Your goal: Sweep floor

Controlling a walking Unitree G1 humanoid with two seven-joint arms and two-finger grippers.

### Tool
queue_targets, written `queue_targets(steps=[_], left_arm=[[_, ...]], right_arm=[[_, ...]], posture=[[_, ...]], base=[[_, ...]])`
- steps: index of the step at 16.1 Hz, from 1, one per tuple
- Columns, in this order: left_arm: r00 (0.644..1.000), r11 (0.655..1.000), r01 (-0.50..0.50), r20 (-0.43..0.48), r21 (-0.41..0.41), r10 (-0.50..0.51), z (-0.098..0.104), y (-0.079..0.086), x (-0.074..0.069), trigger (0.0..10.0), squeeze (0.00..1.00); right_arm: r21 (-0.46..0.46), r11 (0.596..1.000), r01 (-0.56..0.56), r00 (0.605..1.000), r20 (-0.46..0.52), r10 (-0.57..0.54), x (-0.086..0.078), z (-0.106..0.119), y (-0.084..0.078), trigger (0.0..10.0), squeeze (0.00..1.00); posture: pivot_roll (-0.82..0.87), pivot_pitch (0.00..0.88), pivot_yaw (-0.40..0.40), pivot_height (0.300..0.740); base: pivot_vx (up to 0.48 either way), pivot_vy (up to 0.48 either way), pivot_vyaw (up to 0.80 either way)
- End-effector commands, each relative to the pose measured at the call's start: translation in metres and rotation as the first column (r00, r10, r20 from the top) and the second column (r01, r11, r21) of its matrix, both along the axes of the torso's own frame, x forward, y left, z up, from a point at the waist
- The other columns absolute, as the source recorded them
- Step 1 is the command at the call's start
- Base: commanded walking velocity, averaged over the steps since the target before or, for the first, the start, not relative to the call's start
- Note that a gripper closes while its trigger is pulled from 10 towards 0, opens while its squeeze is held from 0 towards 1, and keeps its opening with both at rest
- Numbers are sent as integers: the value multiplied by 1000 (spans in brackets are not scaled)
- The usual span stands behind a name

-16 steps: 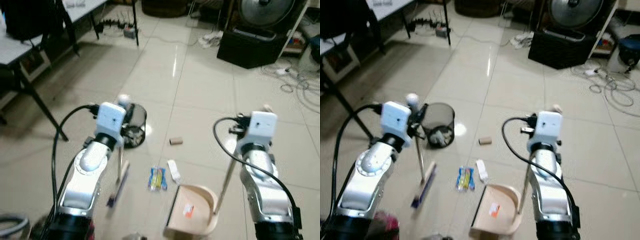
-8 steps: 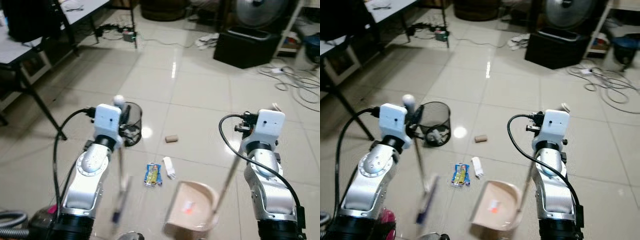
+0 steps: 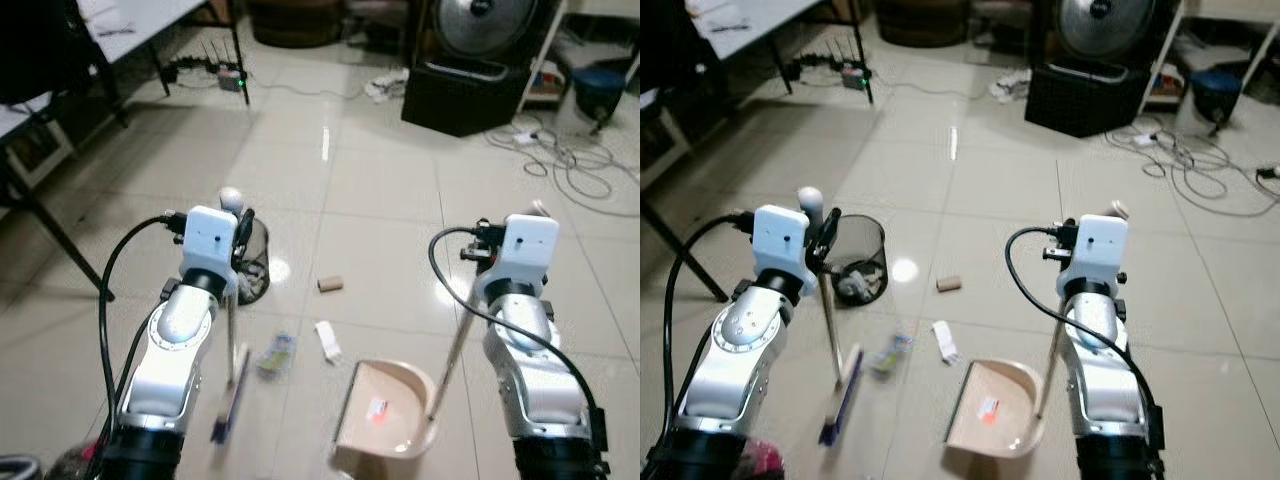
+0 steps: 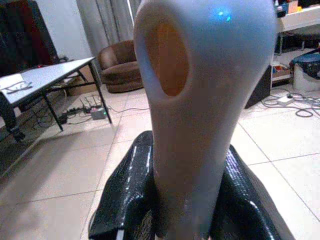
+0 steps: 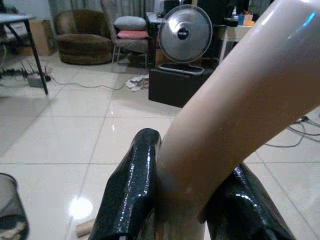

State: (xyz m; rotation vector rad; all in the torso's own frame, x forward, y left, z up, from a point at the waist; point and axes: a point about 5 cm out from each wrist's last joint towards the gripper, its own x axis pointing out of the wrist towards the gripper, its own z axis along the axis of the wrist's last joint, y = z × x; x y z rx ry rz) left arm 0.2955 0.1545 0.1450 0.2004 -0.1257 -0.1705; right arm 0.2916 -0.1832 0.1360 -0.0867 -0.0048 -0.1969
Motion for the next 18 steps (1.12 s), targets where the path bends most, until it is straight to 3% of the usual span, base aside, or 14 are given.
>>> queue_targets(steps=[1,3,5,10,18], left_arm=[[1000,1000,-5,29,13,4,5,2,1,10000,0],[1000,1000,-5,29,14,4,5,2,1,10000,0],[1000,1000,-5,30,15,4,5,2,1,10000,0],[999,1000,-3,35,19,2,5,1,2,10000,0],[999,1000,13,33,15,-14,4,-2,3,10000,0]], right_arm=[[-42,999,-14,1000,25,15,3,8,4,10000,0],[-34,999,-5,1000,27,6,3,8,4,10000,0],[3,1000,12,999,36,-12,2,8,2,10000,0],[-34,999,-6,1000,18,6,2,5,2,10000,0],[-18,1000,5,1000,14,-5,2,3,0,10000,0]], posture=[[-29,45,42,740],[-30,45,42,740],[-32,46,43,740],[-32,47,41,740],[-36,40,44,740]], base=[[368,0,456],[369,0,800],[371,0,0],[369,0,0],[368,0,0]])
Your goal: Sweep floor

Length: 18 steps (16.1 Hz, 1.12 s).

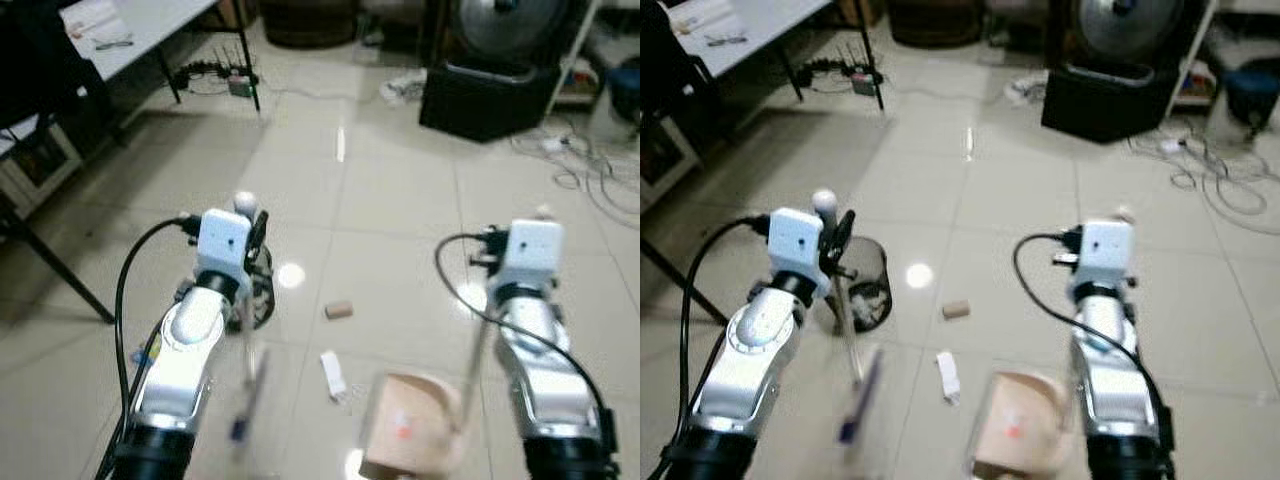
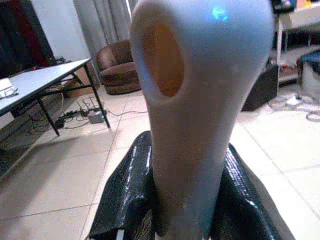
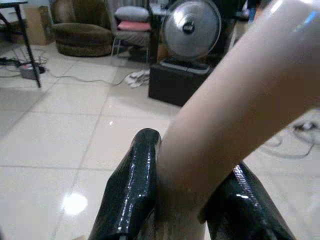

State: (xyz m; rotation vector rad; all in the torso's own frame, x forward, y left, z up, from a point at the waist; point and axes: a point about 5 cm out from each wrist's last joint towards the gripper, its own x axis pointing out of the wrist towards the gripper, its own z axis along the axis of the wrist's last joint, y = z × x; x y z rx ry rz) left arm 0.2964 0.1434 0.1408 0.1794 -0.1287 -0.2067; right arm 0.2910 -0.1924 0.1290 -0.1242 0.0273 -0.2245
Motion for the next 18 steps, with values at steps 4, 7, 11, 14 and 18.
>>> queue_targets(steps=[4,7,11,14,18], left_arm=[[999,999,-11,35,41,10,7,8,2,10000,0],[999,999,-8,35,45,6,6,8,1,10000,0],[999,999,-9,32,46,8,4,9,2,10000,0],[999,999,-18,31,42,17,3,9,3,10000,0],[1000,1000,-17,16,19,17,0,10,2,10000,0]], right_arm=[[17,1000,-23,998,53,22,2,9,9,10000,0],[36,999,-18,999,41,17,2,6,8,10000,0],[51,998,-23,999,40,21,3,5,9,10000,0],[38,999,-37,998,43,36,7,6,9,10000,0],[29,999,-45,999,31,44,11,3,8,10000,0]], posture=[[-34,31,42,740],[-34,22,43,740],[-33,22,37,740],[-26,35,22,740],[-20,53,12,740]], base=[[368,0,0],[369,0,0],[372,0,-436],[370,0,0],[365,0,0]])
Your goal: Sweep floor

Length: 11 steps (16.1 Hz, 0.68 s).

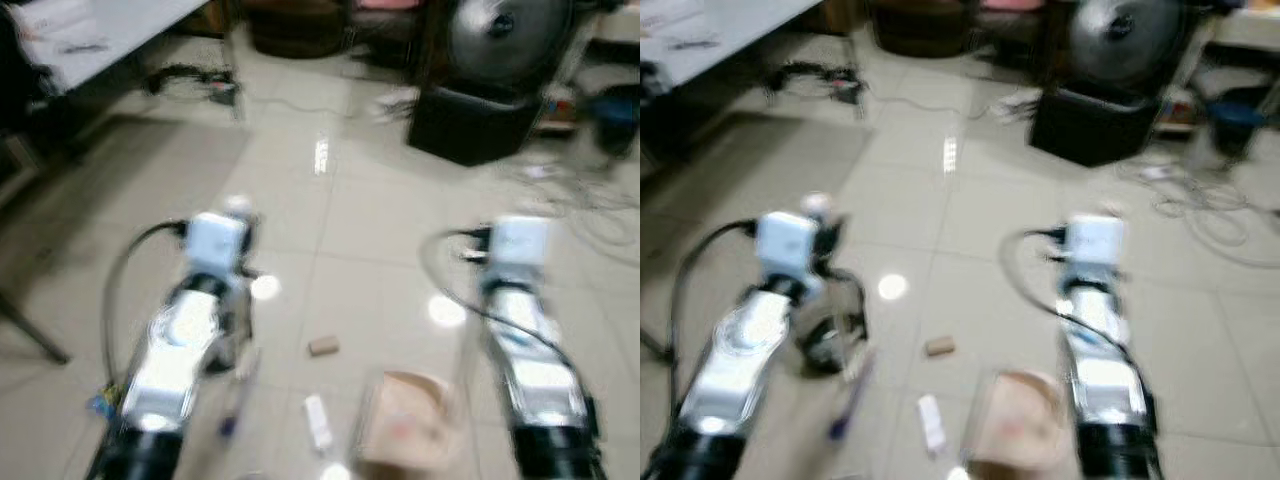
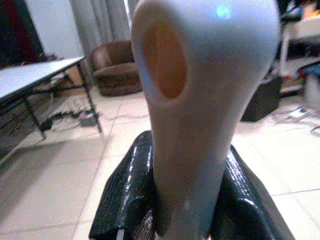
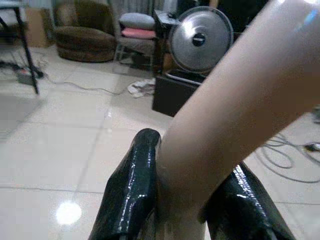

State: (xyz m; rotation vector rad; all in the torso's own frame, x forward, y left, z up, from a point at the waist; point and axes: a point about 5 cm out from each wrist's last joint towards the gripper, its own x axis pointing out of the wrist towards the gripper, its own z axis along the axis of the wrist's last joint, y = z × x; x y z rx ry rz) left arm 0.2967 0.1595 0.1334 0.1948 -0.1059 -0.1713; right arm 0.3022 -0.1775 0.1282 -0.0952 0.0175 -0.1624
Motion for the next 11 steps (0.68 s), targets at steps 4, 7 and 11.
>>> queue_targets(steps=[4,7,11], left_arm=[[999,998,48,11,44,-49,-3,-10,-2,10000,0],[1000,1000,-21,1,0,21,-11,-7,-1,10000,0],[995,996,-91,37,-26,92,-9,-3,9,10000,0]], right_arm=[[-70,997,27,999,34,-25,2,1,-15,10000,0],[-103,994,22,996,83,-13,4,5,-22,10000,0],[-133,991,10,993,118,6,12,11,-27,10000,0]], posture=[[-16,97,18,740],[-22,138,25,740],[-7,192,-15,740]], base=[[0,0,0],[0,0,0],[0,0,0]])
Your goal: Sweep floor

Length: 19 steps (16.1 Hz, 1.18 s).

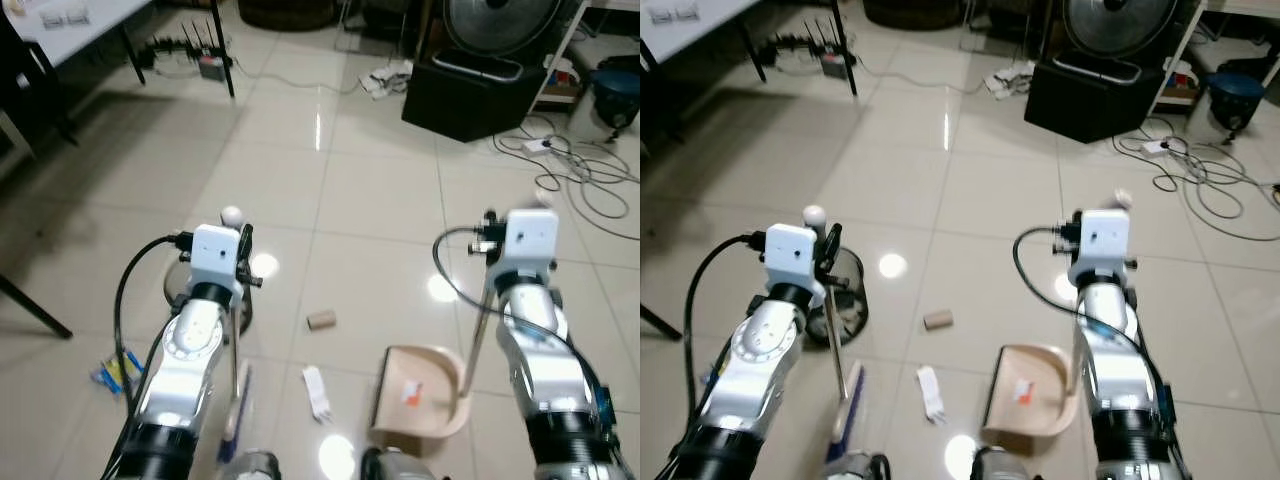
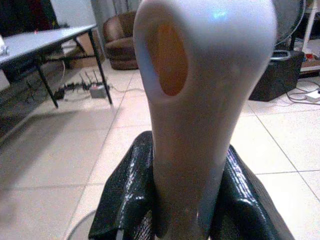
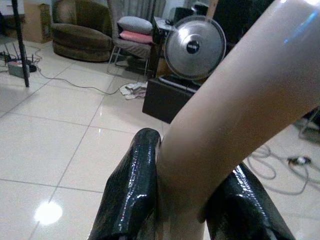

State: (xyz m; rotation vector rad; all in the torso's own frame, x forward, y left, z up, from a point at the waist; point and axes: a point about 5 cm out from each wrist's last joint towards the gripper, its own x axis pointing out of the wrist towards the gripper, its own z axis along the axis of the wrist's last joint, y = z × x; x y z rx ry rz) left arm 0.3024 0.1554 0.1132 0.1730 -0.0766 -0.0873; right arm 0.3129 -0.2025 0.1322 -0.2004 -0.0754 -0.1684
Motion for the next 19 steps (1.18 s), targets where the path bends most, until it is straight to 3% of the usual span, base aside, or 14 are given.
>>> queue_targets(steps=[1,5,8,10,13,16,18,19], left_arm=[[997,1000,-15,70,1,15,13,2,5,10000,0],[994,997,-59,89,-53,63,18,15,7,10000,0],[988,994,-99,116,-38,103,20,27,4,10000,0],[985,992,-122,122,-30,125,20,28,10,10000,0],[986,991,-127,103,-37,130,10,23,11,10000,0],[989,993,-107,96,-43,110,-2,6,11,10000,0],[986,993,-117,118,-15,118,-3,3,12,10000,0],[986,993,-117,118,-15,118,-3,3,12,10000,0]], right_arm=[[-26,1000,-5,999,36,6,3,7,-2,10000,0],[-11,999,-54,995,89,54,13,12,13,10000,0],[-16,995,-101,989,110,102,16,7,25,10000,0],[-33,989,-147,983,109,149,23,3,31,10000,0],[-53,979,-194,974,112,199,28,-1,39,10000,0],[-50,957,-285,953,97,289,30,-13,62,10000,0],[-80,937,-341,932,99,347,26,-19,80,10000,0],[-80,937,-341,932,99,347,26,-19,80,10000,0]], posture=[[-4,201,-17,740],[26,209,-21,740],[61,218,-32,740],[66,238,-33,740],[52,258,-4,740],[91,305,-5,740],[93,310,-1,740],[93,310,-1,740]], base=[[0,0,0],[0,0,0],[0,0,0],[0,0,0],[0,0,0],[0,0,0],[0,0,0],[0,0,0]])
